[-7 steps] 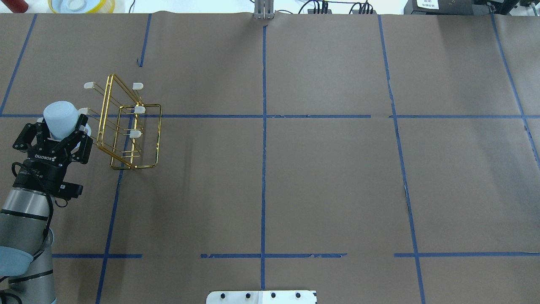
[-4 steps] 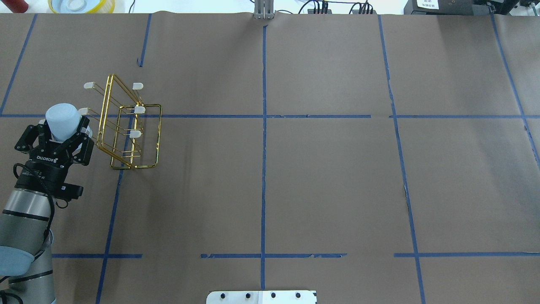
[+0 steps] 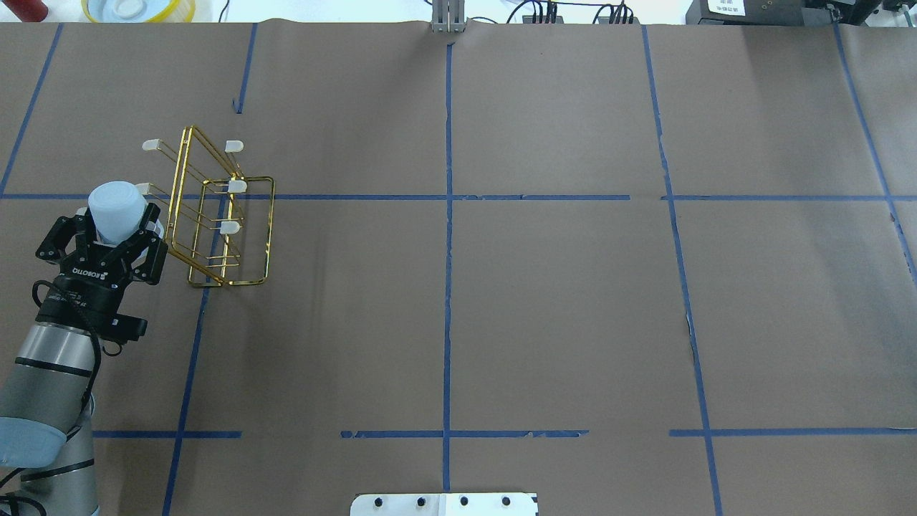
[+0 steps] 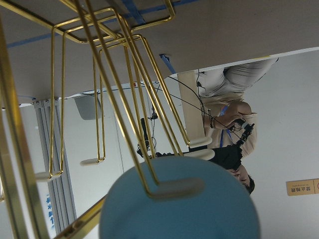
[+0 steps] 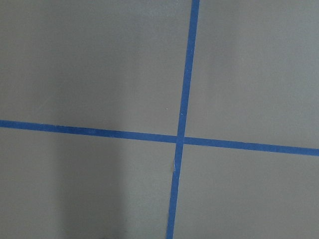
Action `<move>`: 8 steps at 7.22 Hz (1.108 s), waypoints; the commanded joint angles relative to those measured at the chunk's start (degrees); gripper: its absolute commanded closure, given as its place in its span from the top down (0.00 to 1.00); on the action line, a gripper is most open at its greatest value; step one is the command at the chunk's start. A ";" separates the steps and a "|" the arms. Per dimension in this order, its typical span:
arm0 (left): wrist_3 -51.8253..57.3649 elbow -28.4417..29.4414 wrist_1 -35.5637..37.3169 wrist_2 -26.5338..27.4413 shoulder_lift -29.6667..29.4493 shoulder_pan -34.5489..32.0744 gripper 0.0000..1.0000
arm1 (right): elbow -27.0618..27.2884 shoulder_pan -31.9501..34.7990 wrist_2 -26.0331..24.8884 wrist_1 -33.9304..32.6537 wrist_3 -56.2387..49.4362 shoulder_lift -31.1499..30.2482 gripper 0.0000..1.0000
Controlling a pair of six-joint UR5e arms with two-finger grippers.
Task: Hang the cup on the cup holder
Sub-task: 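Slide the cup onto a rack peg and open the left gripper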
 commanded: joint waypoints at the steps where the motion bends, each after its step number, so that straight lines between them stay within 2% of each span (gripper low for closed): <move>1: 0.08 -0.12 0.17 -0.16 -0.08 -0.06 0.99 | 0.00 0.00 0.00 0.08 0.00 0.00 1.00; 5: 0.69 -3.35 0.43 -0.34 0.70 -0.84 1.00 | 0.00 0.00 0.00 0.08 0.00 0.00 1.00; 7: 2.62 -12.72 7.68 -4.97 6.30 -1.72 1.00 | 0.00 0.00 0.00 -0.01 0.00 0.00 1.00; 8: 6.11 -15.47 9.12 -7.17 7.99 -3.30 1.00 | 0.00 0.00 0.00 0.08 0.00 0.00 1.00</move>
